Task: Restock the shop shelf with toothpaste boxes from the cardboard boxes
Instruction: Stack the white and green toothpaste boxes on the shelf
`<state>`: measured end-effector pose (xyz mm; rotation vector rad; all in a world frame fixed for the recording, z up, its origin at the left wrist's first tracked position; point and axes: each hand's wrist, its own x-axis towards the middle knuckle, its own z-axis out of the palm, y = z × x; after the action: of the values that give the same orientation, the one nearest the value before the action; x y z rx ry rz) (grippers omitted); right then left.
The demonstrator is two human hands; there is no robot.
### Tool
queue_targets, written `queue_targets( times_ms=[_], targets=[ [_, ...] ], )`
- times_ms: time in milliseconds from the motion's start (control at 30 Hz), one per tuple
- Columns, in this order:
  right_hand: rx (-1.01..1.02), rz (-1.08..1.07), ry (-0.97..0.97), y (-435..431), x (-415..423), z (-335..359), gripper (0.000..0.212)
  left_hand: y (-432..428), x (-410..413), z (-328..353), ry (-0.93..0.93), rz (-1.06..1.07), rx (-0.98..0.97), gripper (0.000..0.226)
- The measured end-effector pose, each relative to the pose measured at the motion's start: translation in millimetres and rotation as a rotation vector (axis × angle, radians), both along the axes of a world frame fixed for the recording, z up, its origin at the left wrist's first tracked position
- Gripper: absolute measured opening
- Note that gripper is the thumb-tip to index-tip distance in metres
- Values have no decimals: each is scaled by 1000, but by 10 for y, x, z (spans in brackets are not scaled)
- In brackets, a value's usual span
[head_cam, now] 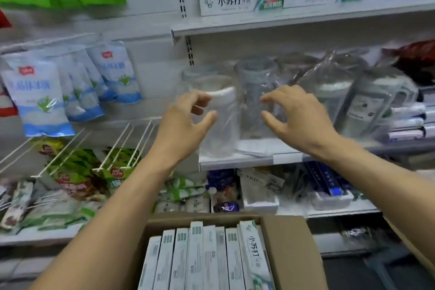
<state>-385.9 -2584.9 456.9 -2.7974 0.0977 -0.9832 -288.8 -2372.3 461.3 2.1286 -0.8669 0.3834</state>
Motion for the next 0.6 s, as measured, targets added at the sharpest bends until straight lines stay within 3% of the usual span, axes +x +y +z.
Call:
queue_targets(
  times_ms=[267, 467, 600],
  targets=[
    [199, 57, 452, 315, -137, -1202, 32, 332, -310, -1368, 529, 114, 128, 18],
    [386, 10, 819, 464, -254, -2427, 37, 553, -531, -2609, 944, 298, 257, 48],
    [494, -111, 1042, 544, -371, -3147, 49, 688, -635, -3286, 1046, 435, 343, 67]
  ],
)
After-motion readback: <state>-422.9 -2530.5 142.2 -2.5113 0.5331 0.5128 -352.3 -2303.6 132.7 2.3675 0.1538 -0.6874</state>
